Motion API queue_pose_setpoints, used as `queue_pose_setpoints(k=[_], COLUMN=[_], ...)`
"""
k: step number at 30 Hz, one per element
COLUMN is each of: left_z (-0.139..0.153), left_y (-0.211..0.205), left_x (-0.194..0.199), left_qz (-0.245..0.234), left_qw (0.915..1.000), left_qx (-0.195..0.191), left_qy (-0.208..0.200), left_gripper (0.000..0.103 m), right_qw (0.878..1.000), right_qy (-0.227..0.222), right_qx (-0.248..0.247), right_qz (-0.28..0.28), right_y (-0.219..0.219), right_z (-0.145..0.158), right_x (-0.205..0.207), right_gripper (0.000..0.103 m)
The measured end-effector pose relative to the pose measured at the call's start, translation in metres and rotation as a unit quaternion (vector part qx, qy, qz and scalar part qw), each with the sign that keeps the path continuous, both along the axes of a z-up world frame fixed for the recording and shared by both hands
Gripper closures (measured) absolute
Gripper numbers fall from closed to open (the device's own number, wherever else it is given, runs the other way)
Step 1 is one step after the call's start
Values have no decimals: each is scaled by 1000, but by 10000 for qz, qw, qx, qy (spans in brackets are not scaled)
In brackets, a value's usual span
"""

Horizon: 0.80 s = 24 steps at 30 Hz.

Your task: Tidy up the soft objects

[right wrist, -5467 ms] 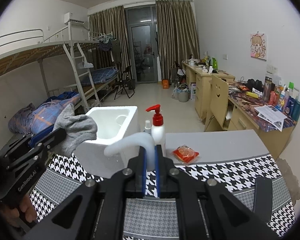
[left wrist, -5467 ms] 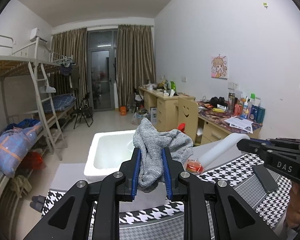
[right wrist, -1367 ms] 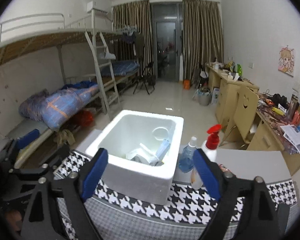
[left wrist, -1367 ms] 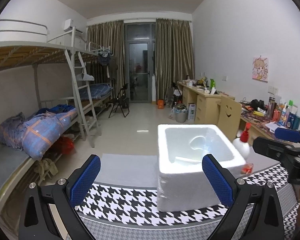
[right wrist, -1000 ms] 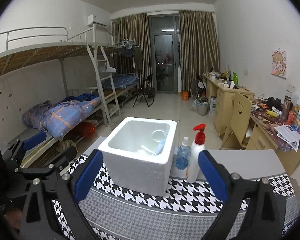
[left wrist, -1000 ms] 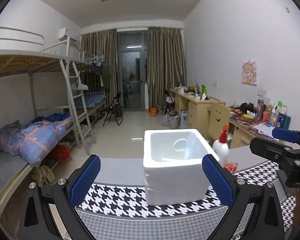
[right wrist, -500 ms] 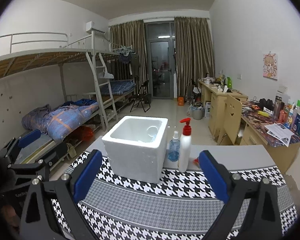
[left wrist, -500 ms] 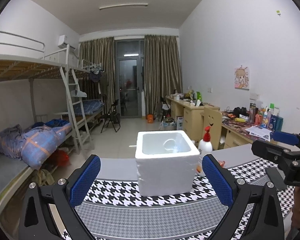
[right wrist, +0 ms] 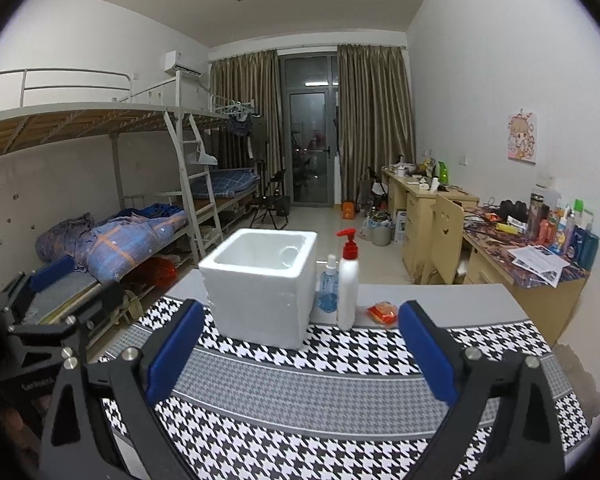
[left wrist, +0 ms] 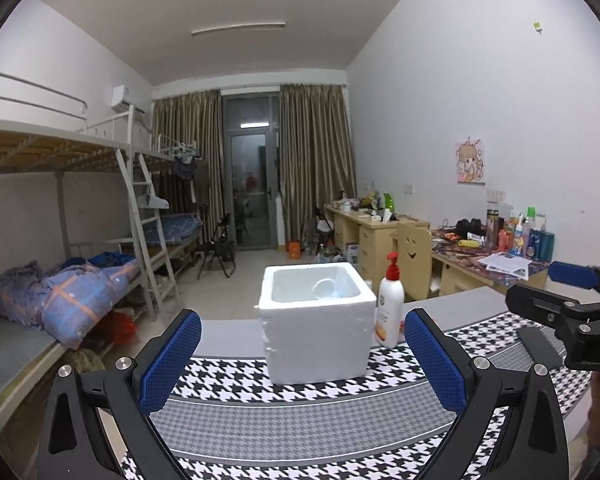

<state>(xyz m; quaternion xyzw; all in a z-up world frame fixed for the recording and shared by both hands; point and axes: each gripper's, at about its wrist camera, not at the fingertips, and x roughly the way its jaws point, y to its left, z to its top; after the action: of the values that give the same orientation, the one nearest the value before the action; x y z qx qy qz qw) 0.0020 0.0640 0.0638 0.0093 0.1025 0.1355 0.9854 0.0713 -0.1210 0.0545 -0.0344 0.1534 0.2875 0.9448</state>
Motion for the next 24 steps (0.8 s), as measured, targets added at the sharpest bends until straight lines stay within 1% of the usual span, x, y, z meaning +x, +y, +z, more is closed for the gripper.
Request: queue_pose_setpoints(k=[4,7,10,13,17,24], left_z=[-8,-13,-19,-26,-36,-51], left_y=[-2,0,-1,-3,-7,-6], left_x=[-2,-2,-3,-4,-7,-9], left_qz=[21,17,55,81,163,96], left_qw=[10000,9999,9999,9999,9998,9999], left_qx=[-27,-112,-113,-79,64,-45], left_qy=[25,29,24,33,-26,-49], left_gripper=[1,1,1,1,1,1], right_qw=[9996,9996,9994,9994,9991,9986], right_qy=[-208,-237,-274,-293,-351,-425], right_qx=[-99,-86,-86,-4,52,113], right_qz=[-182,-156,-175,-180,-232,-298], right_y=[-5,-8,-9,-11,-13,-17], right_z=[-8,-16,-25,-31,-40,-56], right_x=[-9,-13,-14,-15,-15,-18], right_gripper=[4,4,4,4,4,4])
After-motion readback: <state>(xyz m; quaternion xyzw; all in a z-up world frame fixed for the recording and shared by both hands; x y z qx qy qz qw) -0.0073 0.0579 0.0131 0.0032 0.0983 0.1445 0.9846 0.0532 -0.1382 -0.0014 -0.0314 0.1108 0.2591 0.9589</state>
